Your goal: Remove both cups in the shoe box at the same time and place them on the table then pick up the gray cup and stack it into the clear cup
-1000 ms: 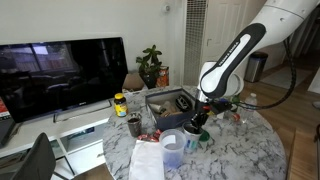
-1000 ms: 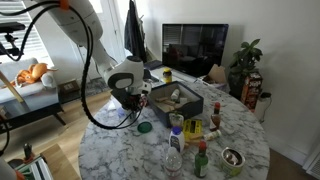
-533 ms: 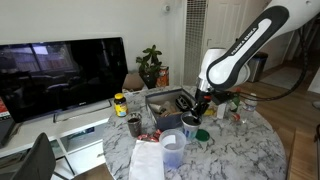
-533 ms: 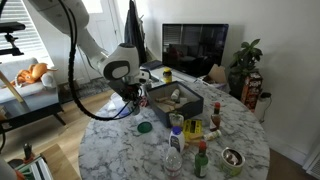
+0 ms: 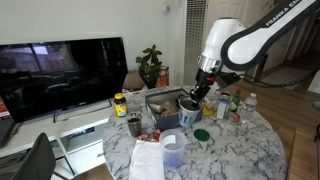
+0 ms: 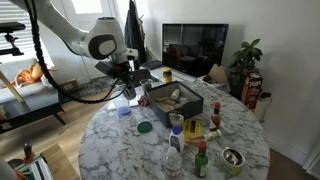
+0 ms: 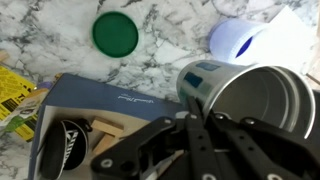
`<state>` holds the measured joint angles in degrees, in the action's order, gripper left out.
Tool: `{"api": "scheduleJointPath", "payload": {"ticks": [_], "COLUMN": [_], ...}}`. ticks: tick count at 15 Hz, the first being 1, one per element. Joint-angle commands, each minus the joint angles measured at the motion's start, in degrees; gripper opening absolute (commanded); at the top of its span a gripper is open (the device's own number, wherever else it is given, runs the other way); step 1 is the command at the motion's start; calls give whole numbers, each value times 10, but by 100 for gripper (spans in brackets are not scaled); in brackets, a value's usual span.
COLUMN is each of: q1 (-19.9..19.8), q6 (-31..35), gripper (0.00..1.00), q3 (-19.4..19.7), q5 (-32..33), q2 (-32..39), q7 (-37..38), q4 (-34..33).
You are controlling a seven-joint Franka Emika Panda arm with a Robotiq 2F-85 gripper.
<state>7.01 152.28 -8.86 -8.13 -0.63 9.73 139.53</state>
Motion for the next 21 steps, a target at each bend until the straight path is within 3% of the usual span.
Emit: {"api": "scheduleJointPath", "payload": {"ticks": [1,8,18,20,21], "q1": [26,52,64,67,71], "q6": [-37,-55,-40,-42,-43], "gripper": [1,1,1,8,29], "q3": [-17,-40,-18,-13,-10], "q5": [-17,-22,16,16,18], "q2": [-36,31,184,204,211], "q7": [-2,6,77,82,92], "q4": [2,-59,-157,-171,-178]}}
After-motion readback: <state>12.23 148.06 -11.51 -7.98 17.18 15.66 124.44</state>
